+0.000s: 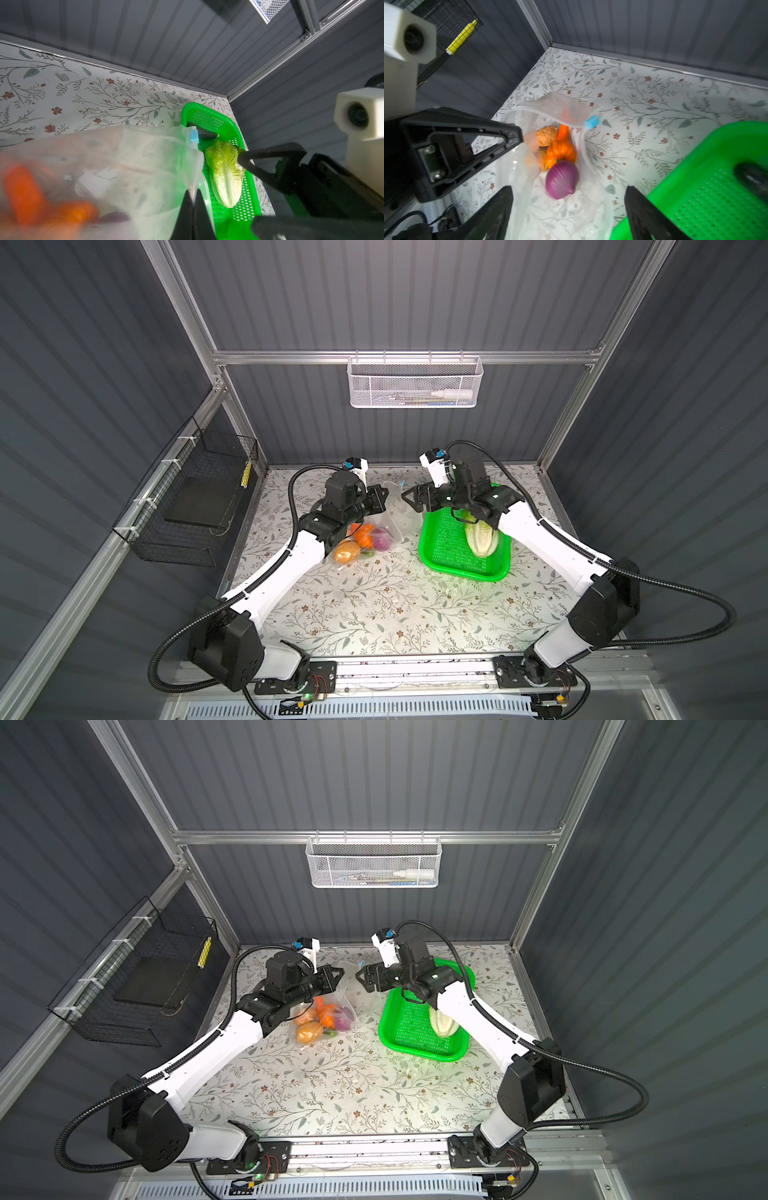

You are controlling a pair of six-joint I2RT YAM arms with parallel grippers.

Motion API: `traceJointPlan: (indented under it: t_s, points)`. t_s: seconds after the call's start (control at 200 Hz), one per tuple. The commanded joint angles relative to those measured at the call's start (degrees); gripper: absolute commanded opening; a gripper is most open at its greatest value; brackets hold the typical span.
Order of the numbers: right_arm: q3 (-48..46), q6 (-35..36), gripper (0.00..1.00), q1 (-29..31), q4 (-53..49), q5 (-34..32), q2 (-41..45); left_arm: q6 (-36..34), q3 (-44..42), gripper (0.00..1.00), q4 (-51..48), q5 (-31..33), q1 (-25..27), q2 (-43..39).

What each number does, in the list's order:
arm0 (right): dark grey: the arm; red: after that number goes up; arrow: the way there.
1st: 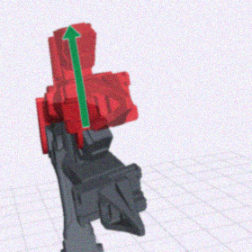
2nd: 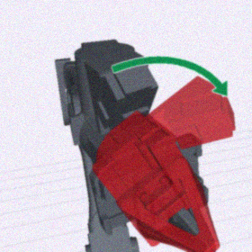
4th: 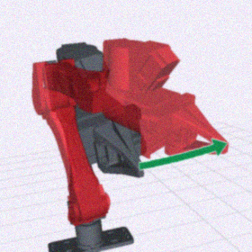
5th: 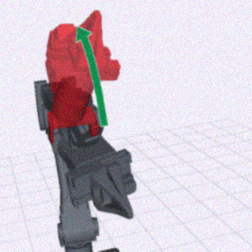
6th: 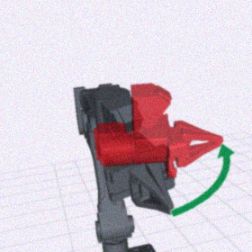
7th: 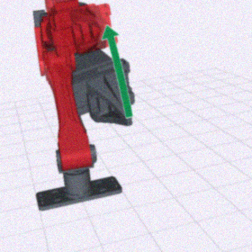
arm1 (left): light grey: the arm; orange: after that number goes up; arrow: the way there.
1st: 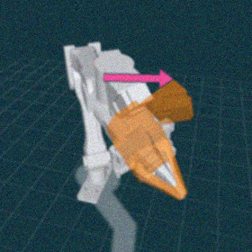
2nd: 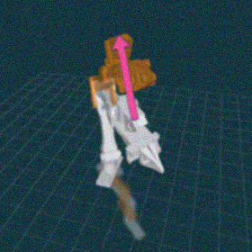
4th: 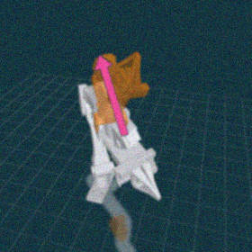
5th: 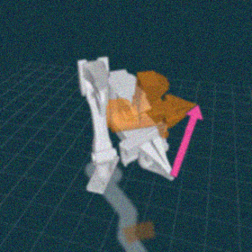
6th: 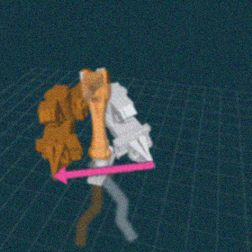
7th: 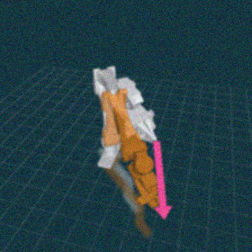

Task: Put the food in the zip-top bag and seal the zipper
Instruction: 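Return the right gripper to the basket and grasp the dark eggplant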

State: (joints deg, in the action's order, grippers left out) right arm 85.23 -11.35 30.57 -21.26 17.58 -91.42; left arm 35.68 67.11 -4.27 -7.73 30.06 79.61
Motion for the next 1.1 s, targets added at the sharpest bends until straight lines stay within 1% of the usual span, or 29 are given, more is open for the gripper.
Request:
traceJointPlan:
  t_s: [0.0, 0.11, 0.215, 0.3, 0.415, 0.575, 0.7, 0.83, 1.096]
  points:
    - [2.67, 8.59, 0.85, -3.45, -9.92, -1.24, -0.67, 0.11, 0.96, 0.0, -0.29, -1.66, 0.35, 0.0]
    - [5.26, 13.55, 0.83, -6.87, -18.0, -3.89, -2.96, 0.15, 0.89, 0.0, 0.09, -2.37, 0.36, 0.43]
    - [6.63, 16.87, 0.81, -9.66, -22.02, -6.65, -5.16, 0.14, 0.92, 0.0, 0.5, -2.97, 0.29, 0.69]
    - [7.71, 19.96, 0.81, -10.83, -23.57, -12.18, -7.59, 0.06, 1.04, 0.0, 0.5, -3.17, 0.34, 0.73]
    - [11.77, 24.6, 0.79, -11.41, -26.78, -19.06, -12.97, -0.08, 1.18, 0.0, 0.32, -3.27, 0.35, 0.72]
    - [18.06, 32.09, 0.79, -11.93, -29.91, -25.61, -21.07, -0.26, 1.53, 0.0, -0.1, -3.22, 0.35, 0.76]
    - [19.94, 37.85, 0.8, -12.02, -29.16, -26.59, -24.96, -0.21, 1.45, 0.0, 0.05, -3.14, 0.34, 0.8]
    - [21.06, 41.83, 0.8, -12.11, -26.95, -26.5, -27.89, -0.47, 0.74, 0.0, 0.49, -3.08, 0.3, 0.15]
    - [25.45, 45.83, 0.78, -13.03, -24.18, -26.82, -33.91, -1.01, 0.33, 0.0, -0.47, -3.52, 0.35, -0.34]
